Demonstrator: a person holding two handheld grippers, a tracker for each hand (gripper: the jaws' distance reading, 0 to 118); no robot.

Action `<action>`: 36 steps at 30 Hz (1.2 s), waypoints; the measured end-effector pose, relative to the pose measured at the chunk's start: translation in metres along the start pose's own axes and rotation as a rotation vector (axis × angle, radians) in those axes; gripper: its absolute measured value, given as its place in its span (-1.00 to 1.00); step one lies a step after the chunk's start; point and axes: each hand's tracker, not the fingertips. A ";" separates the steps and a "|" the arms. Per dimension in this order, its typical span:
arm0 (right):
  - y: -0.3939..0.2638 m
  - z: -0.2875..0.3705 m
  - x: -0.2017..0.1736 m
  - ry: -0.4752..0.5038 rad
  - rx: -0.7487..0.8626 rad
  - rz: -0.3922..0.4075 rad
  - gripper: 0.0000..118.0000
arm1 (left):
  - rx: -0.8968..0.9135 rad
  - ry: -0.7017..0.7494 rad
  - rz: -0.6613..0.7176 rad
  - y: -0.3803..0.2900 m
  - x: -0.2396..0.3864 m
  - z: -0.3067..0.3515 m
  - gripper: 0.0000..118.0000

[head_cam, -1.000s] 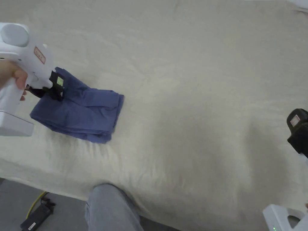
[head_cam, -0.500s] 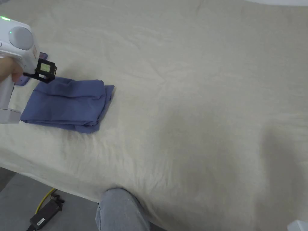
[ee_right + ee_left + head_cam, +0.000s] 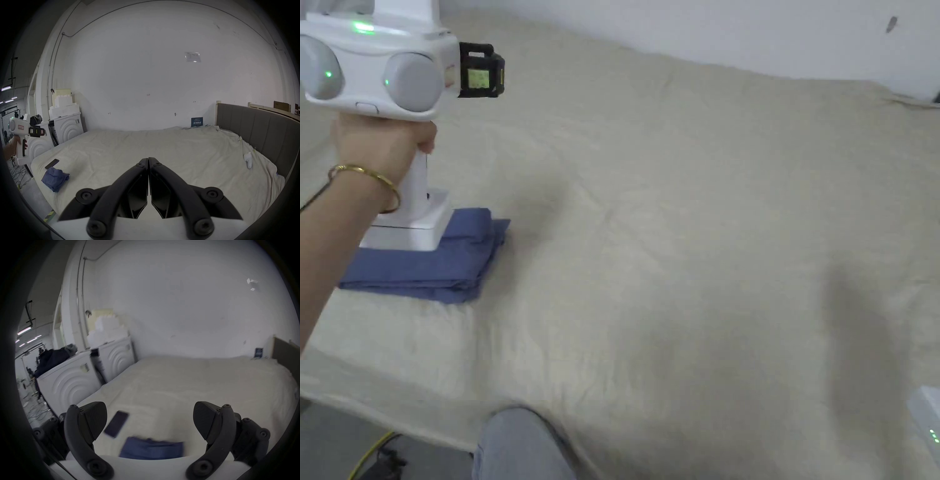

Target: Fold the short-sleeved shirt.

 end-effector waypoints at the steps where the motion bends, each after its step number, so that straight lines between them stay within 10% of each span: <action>1: 0.003 0.001 0.004 0.000 0.008 0.001 -1.00 | 0.031 -0.027 0.024 -0.001 0.016 0.008 0.87; 13: 0.006 0.008 0.022 -0.053 0.053 0.043 -1.00 | 0.118 -0.260 0.027 -0.053 0.152 0.074 0.60; 24: 0.016 0.029 0.045 -0.094 0.054 -0.011 -1.00 | 0.122 -0.338 0.016 -0.098 0.177 0.094 -1.00; 36: -0.017 0.035 0.030 -0.093 0.023 -0.012 -1.00 | 0.096 -0.346 0.049 -0.122 0.167 0.105 -1.00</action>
